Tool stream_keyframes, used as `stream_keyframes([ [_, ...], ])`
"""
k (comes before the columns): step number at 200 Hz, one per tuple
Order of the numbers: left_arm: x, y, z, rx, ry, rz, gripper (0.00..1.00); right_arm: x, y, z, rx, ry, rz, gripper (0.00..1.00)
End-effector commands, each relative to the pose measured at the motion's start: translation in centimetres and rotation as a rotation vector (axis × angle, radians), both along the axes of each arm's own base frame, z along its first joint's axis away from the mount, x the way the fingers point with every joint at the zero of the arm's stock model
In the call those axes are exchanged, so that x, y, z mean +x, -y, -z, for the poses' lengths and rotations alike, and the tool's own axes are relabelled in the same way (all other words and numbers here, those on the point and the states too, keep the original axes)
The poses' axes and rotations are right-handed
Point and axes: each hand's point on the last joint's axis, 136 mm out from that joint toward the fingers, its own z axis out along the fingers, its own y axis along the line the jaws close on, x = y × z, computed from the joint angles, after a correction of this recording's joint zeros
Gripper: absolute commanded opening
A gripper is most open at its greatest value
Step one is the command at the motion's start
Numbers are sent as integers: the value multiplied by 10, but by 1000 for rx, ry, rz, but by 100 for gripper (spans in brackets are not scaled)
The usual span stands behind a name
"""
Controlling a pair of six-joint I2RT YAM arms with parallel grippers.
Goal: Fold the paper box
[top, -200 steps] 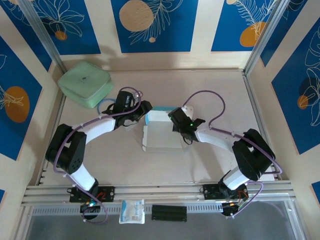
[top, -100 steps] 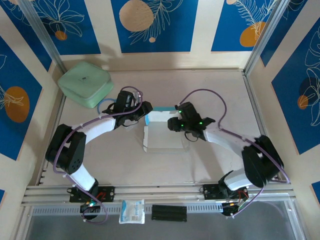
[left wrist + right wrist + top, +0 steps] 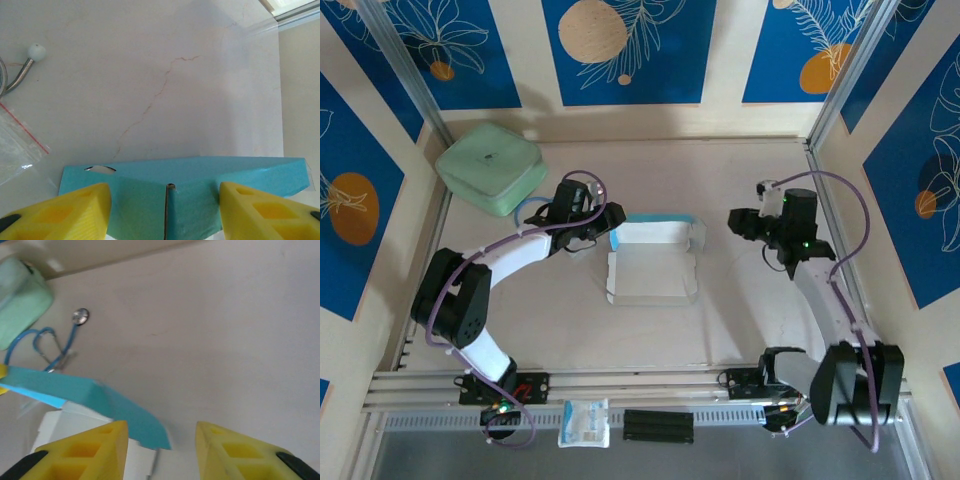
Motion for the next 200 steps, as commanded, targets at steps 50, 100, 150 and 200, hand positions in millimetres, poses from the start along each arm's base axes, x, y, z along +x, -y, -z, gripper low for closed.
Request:
stream_keyframes([
  [50,-7,-6,12,66,-48,-1,58,-3,-33,58,-114,-167,-391,39],
  [100,-7,-7,11,71,-42,1,58,-6,-73,66,-167,-133,-652,37],
  [150,-6,-7,9,65,-40,-2,58,-23,-112,45,-86,-38,-849,36],
  [200,-8,-8,8,73,-35,0,58,-25,-118,63,-117,-101,-874,40],
])
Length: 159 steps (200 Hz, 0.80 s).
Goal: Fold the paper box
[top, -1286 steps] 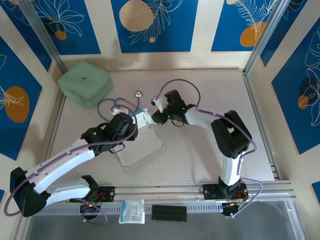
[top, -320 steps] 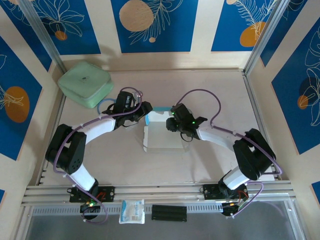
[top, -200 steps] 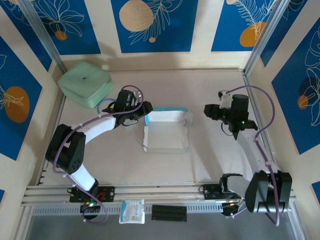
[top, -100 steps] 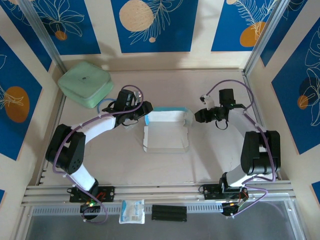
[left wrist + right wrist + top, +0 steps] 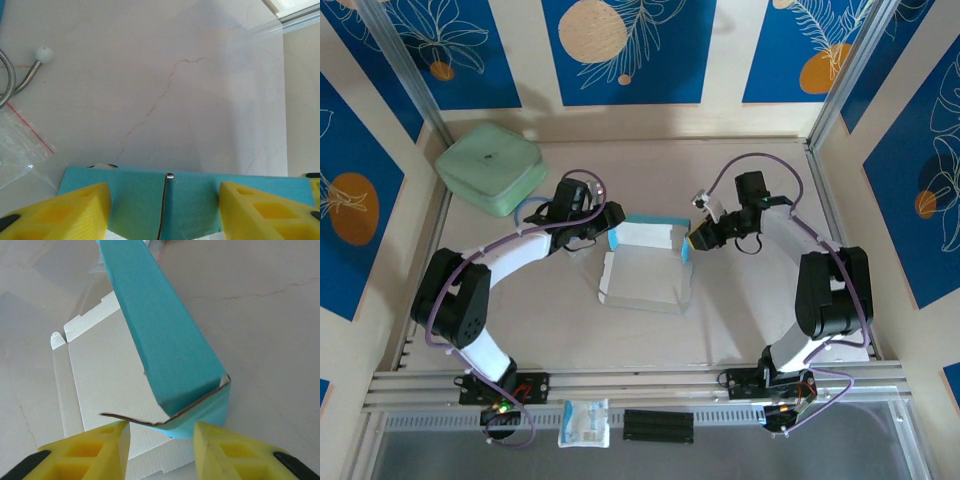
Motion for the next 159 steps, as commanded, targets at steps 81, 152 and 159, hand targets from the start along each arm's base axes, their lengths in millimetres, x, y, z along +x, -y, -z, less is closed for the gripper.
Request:
stream_keyframes([
  [81,-9,-6,10,60,-26,21,58,1,-12,35,-109,81,-48,43],
  [152,-10,-6,12,58,-27,23,58,18,-20,54,-239,245,-31,39],
  [159,-11,-5,13,58,-29,27,58,19,-20,57,-267,258,-29,39],
])
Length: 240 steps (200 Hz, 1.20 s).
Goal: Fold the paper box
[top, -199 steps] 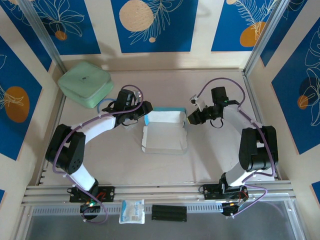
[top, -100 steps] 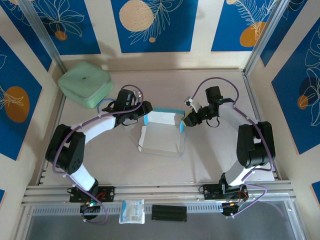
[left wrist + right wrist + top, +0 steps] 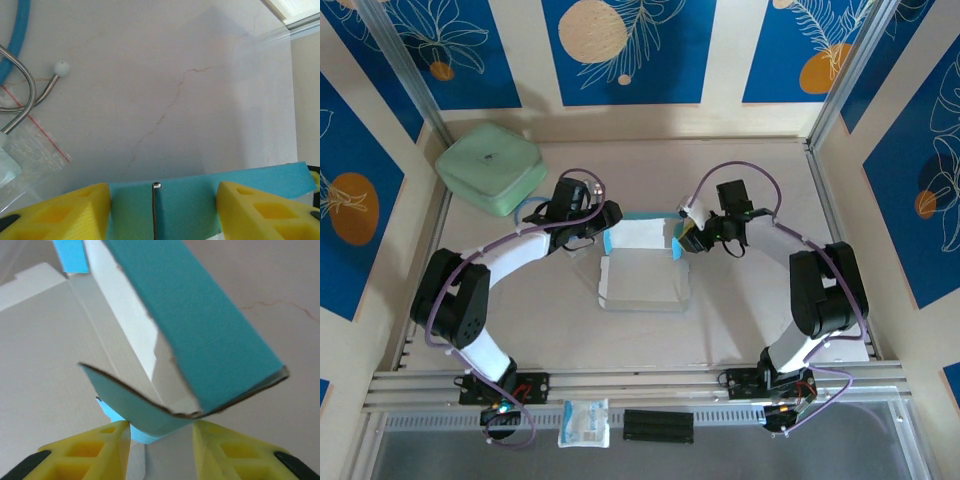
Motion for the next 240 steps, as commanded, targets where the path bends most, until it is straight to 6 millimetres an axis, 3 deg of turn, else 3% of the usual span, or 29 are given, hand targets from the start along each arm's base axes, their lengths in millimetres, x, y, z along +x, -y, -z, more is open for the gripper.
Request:
stream_keyframes([
  [1,-16,2,13,26,-53,42,58,-6,-5,22,-88,13,-3,39],
  [69,-16,1,12,26,-48,41,58,3,2,40,-180,-9,111,37],
  [108,-17,0,11,28,-45,38,58,9,4,55,-245,-45,209,24],
  [144,-17,0,11,25,-47,38,58,16,-2,56,-244,-68,287,13],
  [180,-18,-2,9,28,-38,32,58,24,13,64,-364,-64,412,5],
  [202,-17,-3,4,21,-18,25,58,26,15,61,-406,-21,458,4],
  [223,-16,-1,1,9,-8,32,58,26,0,54,-372,1,421,6],
  [240,-16,1,4,2,-15,33,58,28,-9,55,-391,-13,389,14],
])
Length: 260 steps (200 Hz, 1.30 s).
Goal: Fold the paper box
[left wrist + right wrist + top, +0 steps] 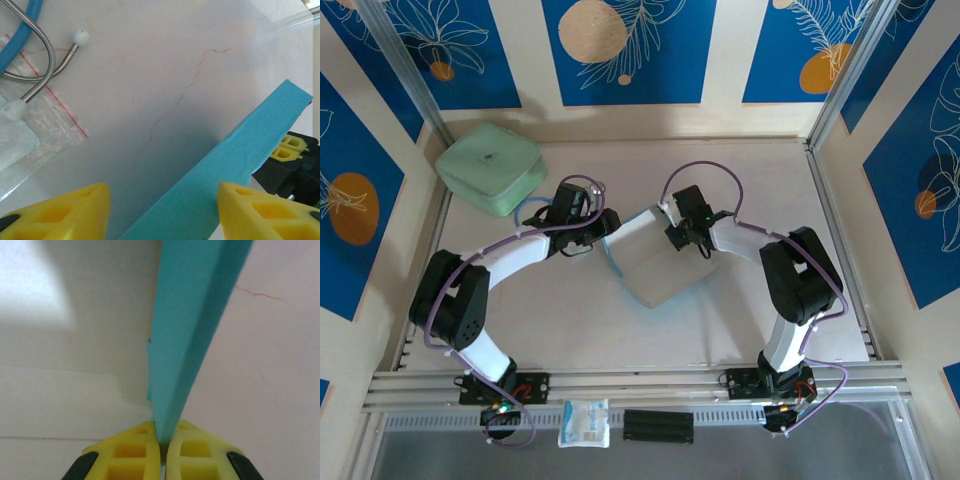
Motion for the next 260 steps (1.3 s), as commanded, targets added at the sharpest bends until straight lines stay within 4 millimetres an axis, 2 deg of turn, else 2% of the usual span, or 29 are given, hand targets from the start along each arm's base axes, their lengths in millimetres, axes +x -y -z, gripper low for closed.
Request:
stream_keyframes([
  [1,-2,7,-12,-29,39,29,58,-13,1,23,-82,-99,-9,14],
  [26,-3,9,-7,-42,19,31,58,-13,-13,26,-65,-170,-60,17],
  [42,-4,9,-6,-43,18,31,58,-8,-13,31,-75,-194,-58,18],
  [90,-7,5,-8,-27,27,29,58,8,-1,33,-148,-160,-29,1],
  [112,-10,2,-12,-22,38,29,59,6,6,31,-217,-147,-69,0],
  [124,-13,-2,-19,-6,59,26,65,-1,11,31,-266,-159,-112,0],
  [136,-16,-12,-28,30,95,18,77,-13,14,31,-297,-185,-176,0],
  [155,-25,-31,-47,105,175,6,92,-46,15,29,-313,-274,-335,0],
  [165,-31,-40,-54,151,208,12,94,-66,15,27,-313,-331,-430,0],
  [180,-42,-51,-64,212,265,44,95,-85,20,23,-337,-372,-536,0],
  [197,-53,-58,-75,246,327,85,94,-106,16,21,-311,-433,-659,0],
  [213,-59,-62,-83,247,381,94,94,-108,11,25,-292,-460,-695,2],
  [233,-61,-65,-86,241,414,78,94,-104,8,37,-304,-518,-688,10],
  [260,-62,-62,-77,224,397,85,94,-98,-3,50,-293,-560,-681,19],
])
